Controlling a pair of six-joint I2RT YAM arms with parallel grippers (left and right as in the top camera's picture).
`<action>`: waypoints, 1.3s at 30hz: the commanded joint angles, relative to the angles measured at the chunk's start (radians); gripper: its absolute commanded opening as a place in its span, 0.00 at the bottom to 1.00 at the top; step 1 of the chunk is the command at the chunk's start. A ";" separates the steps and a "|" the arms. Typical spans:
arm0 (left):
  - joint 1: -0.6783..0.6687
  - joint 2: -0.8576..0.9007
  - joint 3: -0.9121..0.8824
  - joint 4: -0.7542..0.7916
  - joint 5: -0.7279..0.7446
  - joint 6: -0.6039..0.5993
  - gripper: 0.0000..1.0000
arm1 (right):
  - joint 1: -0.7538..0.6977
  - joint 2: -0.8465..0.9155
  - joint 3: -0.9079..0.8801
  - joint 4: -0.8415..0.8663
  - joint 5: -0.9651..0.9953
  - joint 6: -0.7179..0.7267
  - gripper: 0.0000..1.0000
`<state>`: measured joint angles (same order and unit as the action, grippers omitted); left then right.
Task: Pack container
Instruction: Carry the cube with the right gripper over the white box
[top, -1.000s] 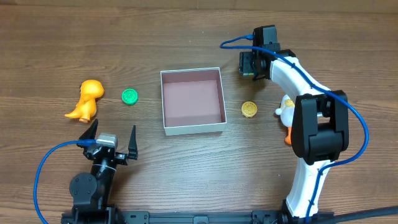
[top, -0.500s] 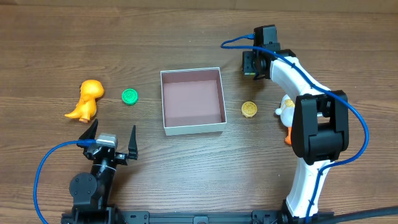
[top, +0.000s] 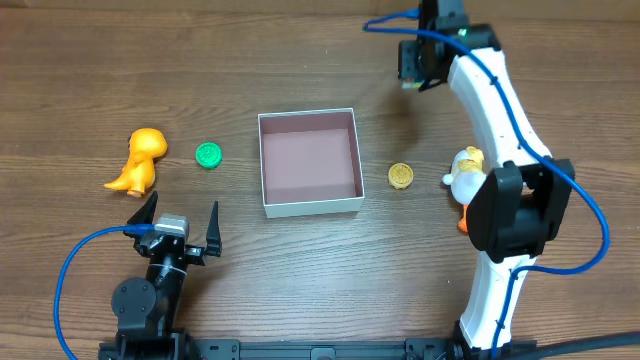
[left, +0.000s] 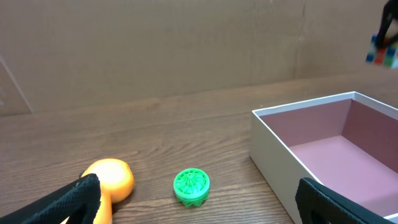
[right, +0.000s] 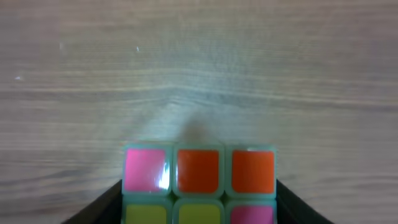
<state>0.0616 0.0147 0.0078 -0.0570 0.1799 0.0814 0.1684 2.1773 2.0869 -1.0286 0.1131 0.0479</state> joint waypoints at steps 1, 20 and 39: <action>0.008 -0.009 -0.003 0.000 -0.003 0.009 1.00 | 0.026 -0.010 0.183 -0.108 0.017 -0.003 0.31; 0.008 -0.009 -0.003 0.000 -0.003 0.009 1.00 | 0.253 -0.011 0.441 -0.629 -0.007 0.137 0.24; 0.008 -0.009 -0.003 0.000 -0.003 0.009 1.00 | 0.297 -0.010 0.343 -0.573 -0.183 0.268 0.24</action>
<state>0.0616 0.0151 0.0078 -0.0570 0.1799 0.0814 0.4614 2.1777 2.4752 -1.6325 -0.0605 0.2668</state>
